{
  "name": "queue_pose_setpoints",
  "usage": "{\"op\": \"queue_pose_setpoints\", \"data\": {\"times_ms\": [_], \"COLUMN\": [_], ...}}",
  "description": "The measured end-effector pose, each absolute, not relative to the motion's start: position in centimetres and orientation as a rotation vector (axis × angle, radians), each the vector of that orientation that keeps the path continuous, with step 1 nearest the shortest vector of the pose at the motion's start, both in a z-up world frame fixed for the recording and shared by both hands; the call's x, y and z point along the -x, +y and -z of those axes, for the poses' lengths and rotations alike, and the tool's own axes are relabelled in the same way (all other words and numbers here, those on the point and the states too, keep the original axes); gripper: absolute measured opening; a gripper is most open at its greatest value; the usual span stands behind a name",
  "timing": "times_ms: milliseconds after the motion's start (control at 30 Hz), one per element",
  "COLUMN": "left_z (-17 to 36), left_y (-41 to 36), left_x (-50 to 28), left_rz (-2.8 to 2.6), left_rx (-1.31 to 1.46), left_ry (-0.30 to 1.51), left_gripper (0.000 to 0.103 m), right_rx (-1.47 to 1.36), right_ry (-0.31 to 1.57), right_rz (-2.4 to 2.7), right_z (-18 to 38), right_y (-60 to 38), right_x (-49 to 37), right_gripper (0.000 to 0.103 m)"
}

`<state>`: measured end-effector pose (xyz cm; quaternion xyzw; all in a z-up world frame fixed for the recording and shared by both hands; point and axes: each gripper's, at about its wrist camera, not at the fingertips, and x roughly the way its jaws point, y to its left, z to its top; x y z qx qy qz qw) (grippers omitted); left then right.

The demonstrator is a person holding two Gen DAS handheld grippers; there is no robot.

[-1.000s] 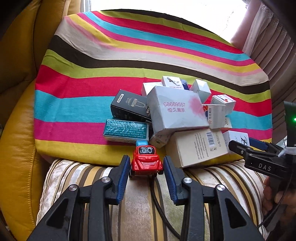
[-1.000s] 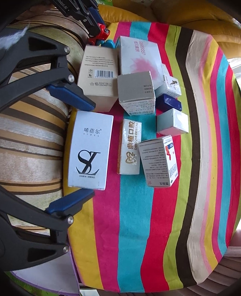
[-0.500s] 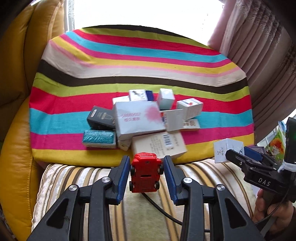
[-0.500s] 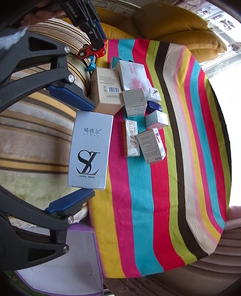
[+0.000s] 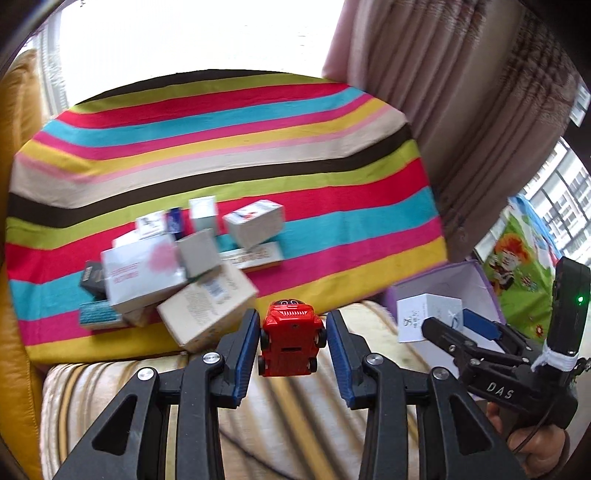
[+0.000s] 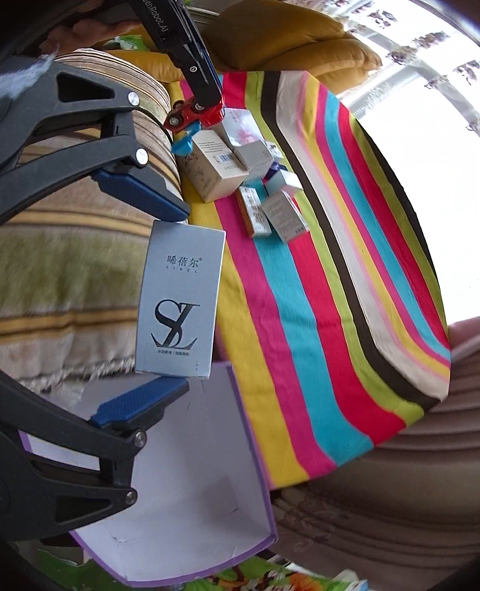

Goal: Organize rigid objects
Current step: 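Open the left tool over the storage box while the right tool releases the white logo box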

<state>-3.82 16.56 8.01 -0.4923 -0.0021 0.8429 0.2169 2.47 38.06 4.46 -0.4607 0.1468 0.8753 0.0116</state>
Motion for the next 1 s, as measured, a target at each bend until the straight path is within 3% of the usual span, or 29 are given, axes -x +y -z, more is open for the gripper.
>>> {"op": "queue_pose_setpoints", "data": {"times_ms": [633, 700, 833, 1000], "left_z": [-6.7, -6.5, -6.4, -6.4], "left_y": [30.4, 31.0, 31.3, 29.7], "left_x": [2.2, 2.1, 1.9, 2.2], "left_rz": [-2.044, -1.990, -1.986, -2.014], "left_rx": [1.307, 1.315, 1.312, 1.307], "left_ry": [0.026, -0.006, 0.000, -0.004], "left_gripper": [0.039, 0.041, 0.057, 0.057], "right_rx": [1.310, 1.318, 1.328, 1.323], "right_ry": [0.555, 0.564, 0.591, 0.618], "right_rz": [-2.449, -2.424, -2.405, -2.401], "right_z": [-2.7, -2.4, -2.2, -2.1], "right_y": [45.6, 45.8, 46.1, 46.2], "right_x": [-8.7, -8.7, -8.9, -9.0], "right_gripper": [0.087, 0.088, 0.088, 0.091]}}
